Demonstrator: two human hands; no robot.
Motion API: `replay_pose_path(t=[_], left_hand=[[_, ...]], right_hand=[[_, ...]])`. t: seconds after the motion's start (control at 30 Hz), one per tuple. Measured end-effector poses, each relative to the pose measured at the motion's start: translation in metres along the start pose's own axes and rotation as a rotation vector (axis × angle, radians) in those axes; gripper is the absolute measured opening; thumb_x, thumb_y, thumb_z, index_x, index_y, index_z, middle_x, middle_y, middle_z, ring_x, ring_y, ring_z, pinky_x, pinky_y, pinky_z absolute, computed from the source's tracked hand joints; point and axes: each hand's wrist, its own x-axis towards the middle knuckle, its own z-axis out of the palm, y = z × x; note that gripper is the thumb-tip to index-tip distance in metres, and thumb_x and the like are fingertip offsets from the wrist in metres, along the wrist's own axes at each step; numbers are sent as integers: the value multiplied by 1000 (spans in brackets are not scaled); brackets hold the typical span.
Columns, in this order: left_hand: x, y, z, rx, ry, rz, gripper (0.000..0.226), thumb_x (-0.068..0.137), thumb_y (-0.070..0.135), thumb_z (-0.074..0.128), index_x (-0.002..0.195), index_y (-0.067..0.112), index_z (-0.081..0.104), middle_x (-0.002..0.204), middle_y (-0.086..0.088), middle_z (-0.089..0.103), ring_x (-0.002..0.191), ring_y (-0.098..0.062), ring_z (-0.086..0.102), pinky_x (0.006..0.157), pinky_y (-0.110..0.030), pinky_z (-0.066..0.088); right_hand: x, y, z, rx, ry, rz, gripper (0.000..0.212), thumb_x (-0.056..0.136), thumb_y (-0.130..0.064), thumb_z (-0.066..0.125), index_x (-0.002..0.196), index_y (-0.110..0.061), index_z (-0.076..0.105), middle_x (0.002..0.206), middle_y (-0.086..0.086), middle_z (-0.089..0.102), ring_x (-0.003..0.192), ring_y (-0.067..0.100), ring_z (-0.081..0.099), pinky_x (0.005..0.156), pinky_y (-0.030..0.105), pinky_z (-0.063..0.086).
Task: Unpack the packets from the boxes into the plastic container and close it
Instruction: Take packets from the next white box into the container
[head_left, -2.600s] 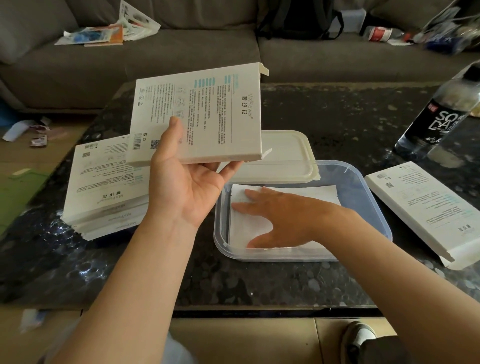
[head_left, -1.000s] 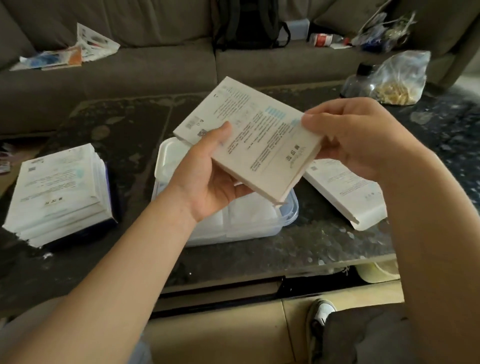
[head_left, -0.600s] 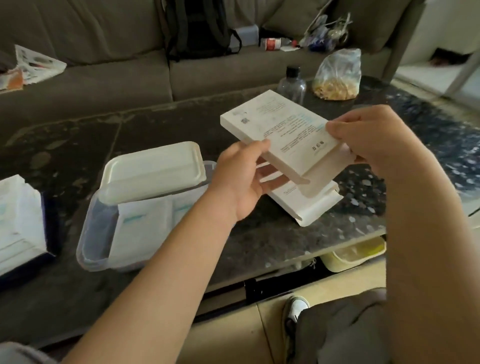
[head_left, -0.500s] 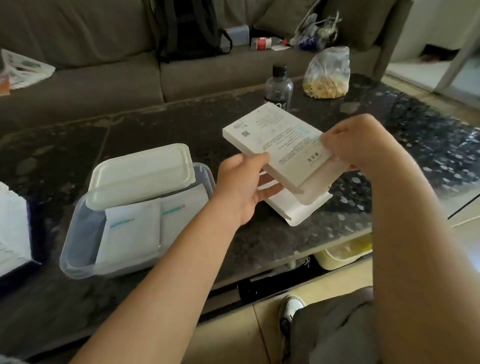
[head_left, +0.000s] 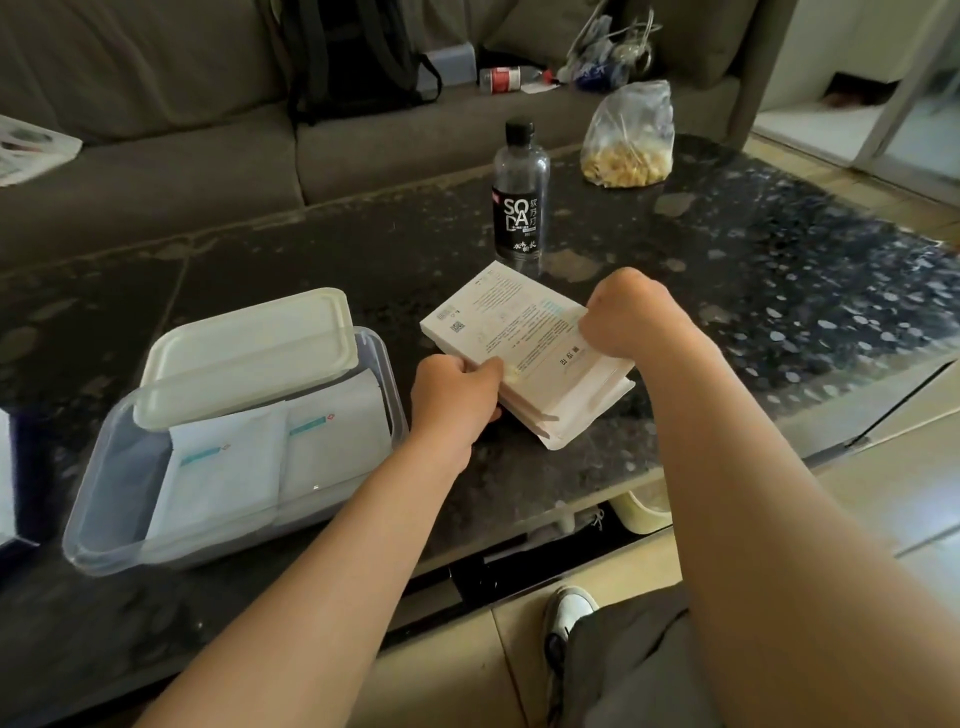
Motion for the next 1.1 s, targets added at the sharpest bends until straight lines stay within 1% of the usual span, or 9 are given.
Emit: replay_pose_path(t=[0.17,0.47,0.57,0.63,0.73,0.8,0.87,0.97,1.1], left_hand=[[0,-2,1,-1,-16,-58,8,102,21,66,109,18,68,124,-1,71,105,-21,71,77,-31,66],[4,-1,3,97,-14,-36,30,104,30,62,126,10,67,126,-3,70,101,-20,71,79,-34,66],[3,2,1,144,0,17,41,103,37,62,134,10,63,132,-4,68,109,-22,70,91,-40,63],[0,8,-2,263,12,98,50,102,41,62,141,10,59,142,-6,61,119,-24,65,96,-34,59],[-9,25,-8,400,18,213,53,102,40,60,143,6,56,150,-10,52,126,-25,60,94,-29,54],[-15,40,-17,413,23,235,49,103,36,57,141,5,56,148,-12,54,128,-26,57,91,-34,51],[-16,53,-33,397,54,229,50,103,35,56,145,8,53,149,-11,52,132,-26,53,96,-39,48],[-17,63,-69,314,122,241,50,103,36,59,149,17,51,149,-5,54,129,-24,58,106,-40,51],[-20,62,-135,273,221,239,40,103,30,60,141,18,58,137,-2,63,120,-21,61,101,-36,54]], right_hand=[[-4,-1,4,-58,-35,10,12,95,-12,55,106,-9,58,84,4,56,69,18,53,51,27,37],[-13,-7,2,-102,-71,53,5,95,-13,54,99,-9,52,81,4,53,66,18,49,52,28,34],[-15,-13,-3,-99,-27,56,6,92,-13,55,89,-8,54,82,6,54,74,25,55,76,39,52],[-17,-24,-8,-77,24,44,14,90,-14,57,80,-12,47,83,7,52,86,32,58,94,50,51],[-20,-49,-13,-12,103,-19,14,91,-18,60,94,-9,51,83,6,55,77,25,58,70,39,53],[-23,-70,-11,7,131,-111,17,92,-22,61,101,-10,54,78,3,53,66,17,51,52,28,39],[-28,-91,-4,29,110,-211,20,92,-23,59,103,-7,61,80,2,57,67,15,54,51,25,40],[-42,-123,11,147,50,-295,22,96,-26,61,114,-15,68,95,3,66,84,17,64,73,33,57],[-59,-165,38,180,45,-429,19,97,-26,62,114,-22,70,96,0,66,83,15,62,60,25,46]])
